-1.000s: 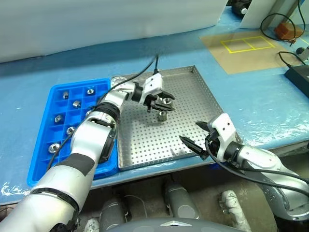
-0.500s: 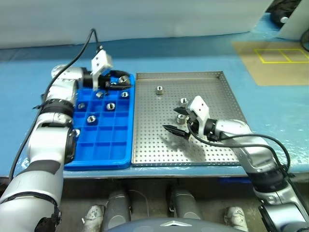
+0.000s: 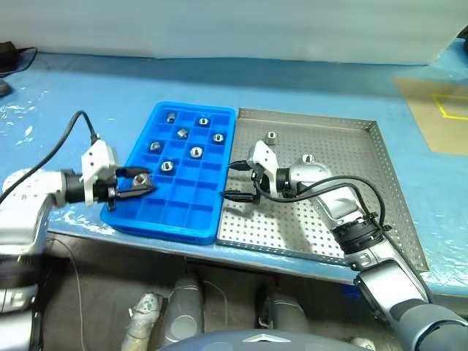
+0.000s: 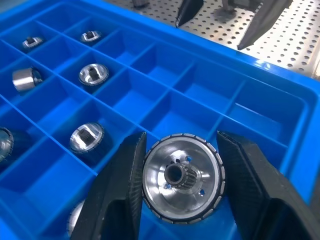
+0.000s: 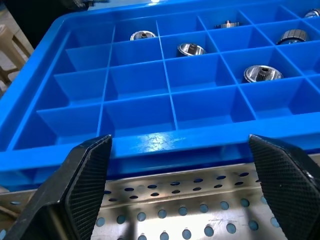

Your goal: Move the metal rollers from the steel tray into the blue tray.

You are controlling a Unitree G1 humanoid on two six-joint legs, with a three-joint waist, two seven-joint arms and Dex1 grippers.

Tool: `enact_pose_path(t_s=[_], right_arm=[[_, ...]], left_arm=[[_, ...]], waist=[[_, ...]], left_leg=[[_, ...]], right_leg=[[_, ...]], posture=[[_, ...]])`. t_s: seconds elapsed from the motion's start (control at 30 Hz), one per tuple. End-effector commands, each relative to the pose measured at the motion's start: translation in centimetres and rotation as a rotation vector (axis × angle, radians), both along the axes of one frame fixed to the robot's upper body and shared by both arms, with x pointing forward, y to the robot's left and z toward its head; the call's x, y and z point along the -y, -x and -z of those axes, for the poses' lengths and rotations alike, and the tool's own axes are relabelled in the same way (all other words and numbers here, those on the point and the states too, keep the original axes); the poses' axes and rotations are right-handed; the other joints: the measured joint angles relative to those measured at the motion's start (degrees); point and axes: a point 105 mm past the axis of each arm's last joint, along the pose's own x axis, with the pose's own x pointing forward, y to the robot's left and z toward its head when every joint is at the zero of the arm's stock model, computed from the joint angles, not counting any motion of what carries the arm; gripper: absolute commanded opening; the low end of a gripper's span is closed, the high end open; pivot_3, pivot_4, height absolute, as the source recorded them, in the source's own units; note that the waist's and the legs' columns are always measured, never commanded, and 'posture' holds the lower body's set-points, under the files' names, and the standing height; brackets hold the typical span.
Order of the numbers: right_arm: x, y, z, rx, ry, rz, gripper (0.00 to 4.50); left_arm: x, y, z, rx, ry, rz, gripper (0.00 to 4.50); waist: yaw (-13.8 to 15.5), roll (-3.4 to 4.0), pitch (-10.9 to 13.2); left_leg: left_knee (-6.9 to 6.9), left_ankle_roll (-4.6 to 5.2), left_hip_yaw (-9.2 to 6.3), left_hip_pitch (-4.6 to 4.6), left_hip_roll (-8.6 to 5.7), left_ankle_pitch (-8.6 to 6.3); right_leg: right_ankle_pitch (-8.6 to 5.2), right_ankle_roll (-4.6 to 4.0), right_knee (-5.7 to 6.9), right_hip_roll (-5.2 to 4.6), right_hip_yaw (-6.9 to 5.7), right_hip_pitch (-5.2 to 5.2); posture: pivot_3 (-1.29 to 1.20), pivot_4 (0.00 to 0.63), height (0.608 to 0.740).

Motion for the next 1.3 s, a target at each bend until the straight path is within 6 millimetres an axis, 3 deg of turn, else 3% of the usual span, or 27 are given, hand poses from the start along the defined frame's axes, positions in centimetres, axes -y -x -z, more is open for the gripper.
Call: enact_pose_path(t_s=[0.03,0.17,0.3,0.73,0.87,0.97,1.1,1.3], right_arm=[[-1.2,0.1,-0.9,0.034,-0.017,-0.064,4.50],[-1.2,0.1,-0.8,0.039,-0.009,-0.076,4.50],[-0.7,0.3,-0.7,0.036,-0.003,-0.073,4.50],[1.1,0.5,-0.3,0.028,0.005,0.003,4.50],[3.8,0.9,-1.0,-0.016,0.000,0.023,4.50],[5.1,0.6,-2.7,0.020,-0.013,0.048,4.50],[4.3,0.8,-5.4,0.079,-0.069,0.028,4.50],[1.6,2.6,-6.8,0.079,-0.122,-0.067,4.50]], left_arm=[[0.2,0.7,-0.5,0.057,-0.023,-0.028,1.88],[0.3,0.8,0.7,0.047,-0.048,-0.045,1.88],[-0.2,0.2,0.6,0.057,-0.051,-0.065,1.88],[-2.1,-0.5,2.7,-0.021,-0.124,-0.042,1.88],[-2.5,-0.7,3.4,-0.034,-0.159,-0.031,1.88],[-2.5,-1.1,3.4,-0.028,-0.155,-0.029,1.88],[-2.1,-1.2,3.5,-0.028,-0.151,-0.015,1.88],[-2.1,-1.2,4.1,-0.040,-0.171,0.002,1.88]], waist=[[0.0,-0.01,0.0],[0.2,-0.03,0.0],[0.3,-0.03,0.0],[0.0,-0.04,0.0],[0.2,-0.03,0.0],[0.1,-0.03,0.0],[-0.3,-0.03,0.0],[-0.1,-0.03,0.0]], left_leg=[[-0.10,-0.12,0.00,0.06,0.04,0.07],[-0.70,-0.59,-0.01,0.47,0.12,0.36],[-0.73,-0.79,-0.08,0.47,0.52,0.49],[-0.74,-0.97,-0.08,0.43,0.54,0.59],[-0.73,-1.01,-0.08,0.51,0.52,0.61],[-0.71,-1.00,-0.07,0.53,0.50,0.61],[-0.71,-1.01,-0.07,0.63,0.54,0.62],[-0.71,-1.01,-0.05,0.66,0.54,0.62]], right_leg=[[0.00,0.00,0.00,0.04,0.01,0.00],[0.00,0.00,0.01,0.28,0.10,0.05],[-0.10,-0.21,-0.01,0.77,0.10,0.00],[-0.15,-0.29,-0.04,0.84,0.10,-0.06],[-0.15,-0.29,0.01,0.83,0.11,0.02],[-0.14,-0.29,0.02,0.81,0.13,0.05],[-0.15,-0.31,0.17,0.84,0.15,0.01],[-0.26,-0.46,0.58,0.84,0.17,-0.13]], posture=[[0.27,0.150,0.740],[0.27,0.150,0.740],[0.24,0.150,0.740],[0.14,0.150,0.740],[0.14,0.150,0.740],[0.12,0.150,0.740],[0.12,0.150,0.740],[0.10,0.150,0.740]])
